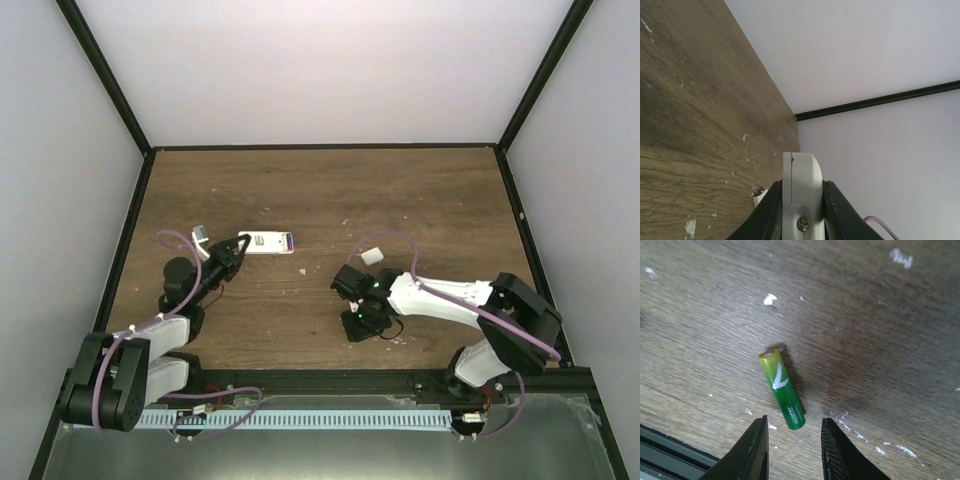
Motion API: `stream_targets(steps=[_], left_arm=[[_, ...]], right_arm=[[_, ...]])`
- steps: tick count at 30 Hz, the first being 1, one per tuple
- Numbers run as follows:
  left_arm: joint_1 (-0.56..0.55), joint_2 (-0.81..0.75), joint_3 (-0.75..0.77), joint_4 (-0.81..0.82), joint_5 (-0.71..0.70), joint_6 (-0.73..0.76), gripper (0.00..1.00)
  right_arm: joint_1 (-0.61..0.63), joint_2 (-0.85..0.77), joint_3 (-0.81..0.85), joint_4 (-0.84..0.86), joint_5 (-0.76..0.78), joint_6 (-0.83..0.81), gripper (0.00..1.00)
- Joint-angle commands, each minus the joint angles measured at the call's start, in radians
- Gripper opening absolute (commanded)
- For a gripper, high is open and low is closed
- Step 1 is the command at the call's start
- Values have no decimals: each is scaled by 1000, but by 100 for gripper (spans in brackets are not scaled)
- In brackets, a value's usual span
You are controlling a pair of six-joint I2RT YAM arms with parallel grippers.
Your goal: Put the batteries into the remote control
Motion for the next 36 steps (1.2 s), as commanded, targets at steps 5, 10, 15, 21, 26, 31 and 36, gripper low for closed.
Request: stream_targets(steps=[5,10,15,21,26,31,36], left_arm=[[-6,80,-7,163,-13,-11,0],[-6,80,-6,153,-29,5,0],[-6,92,-8,174,-34,7,0],[-6,113,-11,205,-24,-2,0],[-6,113,-10,206,-19,-2,0],[-5,112,-14,208,-18,-3,0],[-6,116,-31,276,-19,-49,0]], right_arm=[[26,36,-13,9,42,1,20],[39,66,-3,11,58,-8,18],[46,92,14,10,70,-21,17],[48,104,41,0,99,-34,20],[50,117,51,-3,95,-45,18],[51,112,57,-15,91,-50,9],[51,102,150,-113,98,-60,1]])
